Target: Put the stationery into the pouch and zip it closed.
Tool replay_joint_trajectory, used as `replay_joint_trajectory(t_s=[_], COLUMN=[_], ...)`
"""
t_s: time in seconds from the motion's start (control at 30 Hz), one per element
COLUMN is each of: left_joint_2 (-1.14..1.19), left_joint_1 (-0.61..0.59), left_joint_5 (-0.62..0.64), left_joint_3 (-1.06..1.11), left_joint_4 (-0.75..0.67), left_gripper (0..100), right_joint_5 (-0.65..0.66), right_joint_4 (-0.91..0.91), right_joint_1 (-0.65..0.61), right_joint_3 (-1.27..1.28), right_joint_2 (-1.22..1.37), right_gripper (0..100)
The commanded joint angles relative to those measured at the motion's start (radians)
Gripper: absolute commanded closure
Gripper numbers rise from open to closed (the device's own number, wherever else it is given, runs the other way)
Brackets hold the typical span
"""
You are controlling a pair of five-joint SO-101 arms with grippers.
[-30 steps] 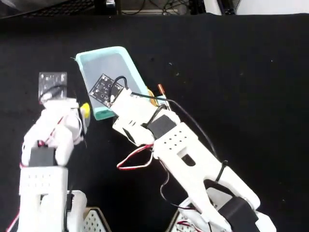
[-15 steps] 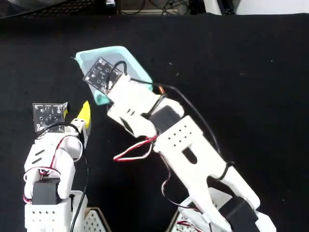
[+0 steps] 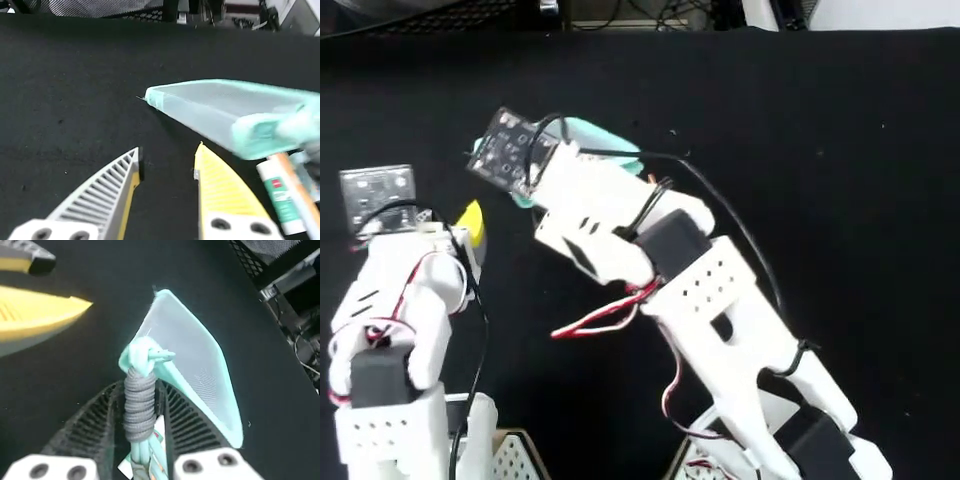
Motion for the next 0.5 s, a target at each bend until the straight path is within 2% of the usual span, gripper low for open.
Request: replay_joint_trajectory(t_s=[0.0, 0.17, 0.47], left_joint_2=[0.009, 0.006, 0.006], left_joint_1=[0.028, 0.163, 0.154], left_joint_5=[0.032, 0.032, 0.034], left_joint_3=[-0.094, -0.035, 0.11], left_joint_4=[0.054, 0.044, -0.176], left_gripper=[81, 81, 81], right_joint_5=[0.011, 0.012, 0.014], right_joint_4=[-0.017, -0.015, -0.014], right_joint_1=[-0.028, -0.026, -0.026], right_joint_3=[-0.002, -0.001, -0.001], right_joint_2=[-0.042, -0.042, -0.038], right_gripper=[98.7, 98.7, 98.7])
